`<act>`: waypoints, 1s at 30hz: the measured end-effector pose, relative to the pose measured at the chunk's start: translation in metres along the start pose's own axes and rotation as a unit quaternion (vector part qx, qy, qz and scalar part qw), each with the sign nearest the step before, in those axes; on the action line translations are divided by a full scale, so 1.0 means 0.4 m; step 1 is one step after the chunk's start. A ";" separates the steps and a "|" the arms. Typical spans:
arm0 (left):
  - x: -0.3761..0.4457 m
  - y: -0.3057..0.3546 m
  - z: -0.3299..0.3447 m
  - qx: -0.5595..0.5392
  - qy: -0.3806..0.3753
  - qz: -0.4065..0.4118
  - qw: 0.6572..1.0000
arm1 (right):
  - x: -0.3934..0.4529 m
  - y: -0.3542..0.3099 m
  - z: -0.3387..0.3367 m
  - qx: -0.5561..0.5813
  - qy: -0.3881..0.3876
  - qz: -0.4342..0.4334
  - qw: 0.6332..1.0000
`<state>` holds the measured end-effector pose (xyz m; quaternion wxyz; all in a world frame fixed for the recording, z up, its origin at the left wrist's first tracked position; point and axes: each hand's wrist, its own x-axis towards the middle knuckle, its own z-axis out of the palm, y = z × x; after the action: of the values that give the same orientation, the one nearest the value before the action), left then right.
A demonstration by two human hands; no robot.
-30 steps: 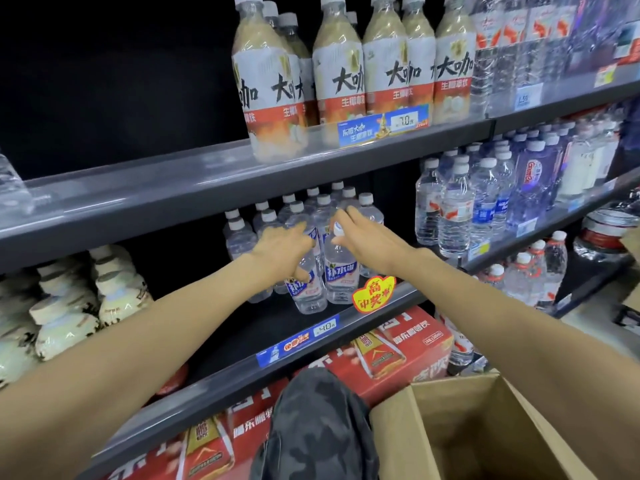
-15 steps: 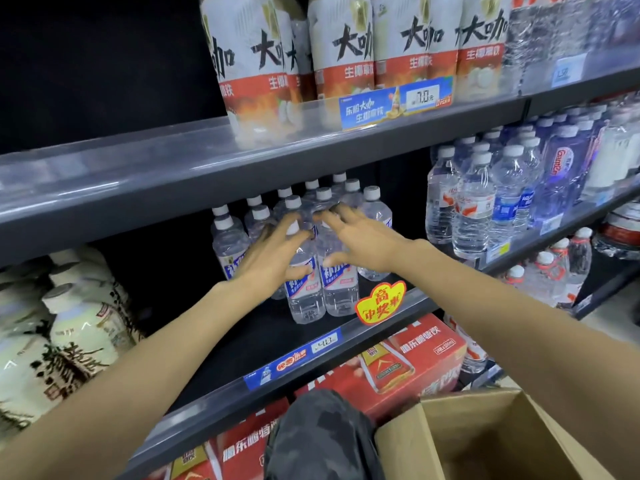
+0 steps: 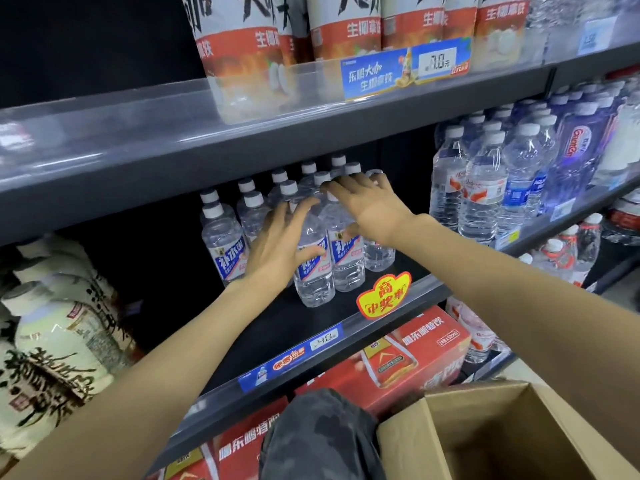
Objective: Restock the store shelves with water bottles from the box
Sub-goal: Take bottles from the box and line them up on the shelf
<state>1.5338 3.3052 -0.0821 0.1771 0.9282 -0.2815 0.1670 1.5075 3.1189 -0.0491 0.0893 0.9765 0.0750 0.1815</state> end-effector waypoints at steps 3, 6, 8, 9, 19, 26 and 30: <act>0.013 0.012 0.014 0.032 0.007 -0.004 0.999 | 0.006 0.009 0.008 -0.023 0.003 0.005 1.000; 0.026 0.023 0.028 0.058 0.018 -0.003 0.998 | 0.007 0.020 0.014 -0.033 0.010 0.009 0.999; 0.030 0.026 0.036 0.058 0.029 0.001 0.998 | 0.008 0.025 0.020 -0.029 0.020 0.008 0.999; 0.031 0.025 0.041 0.056 0.035 0.002 0.998 | 0.009 0.027 0.024 -0.024 0.023 0.008 0.999; 0.040 0.016 0.063 0.057 0.083 0.013 0.995 | 0.006 0.031 0.027 -0.012 0.012 0.008 1.000; 0.031 0.017 0.081 0.012 0.068 -0.005 0.998 | -0.023 0.019 0.051 0.008 0.019 -0.003 1.000; 0.016 0.010 0.080 -0.022 0.053 0.004 0.998 | -0.042 0.012 0.068 0.026 0.051 -0.013 0.998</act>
<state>1.5434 3.2855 -0.1070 0.2115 0.9128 -0.2788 0.2104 1.5026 3.1074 -0.0788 0.0623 0.9668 0.0969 0.2282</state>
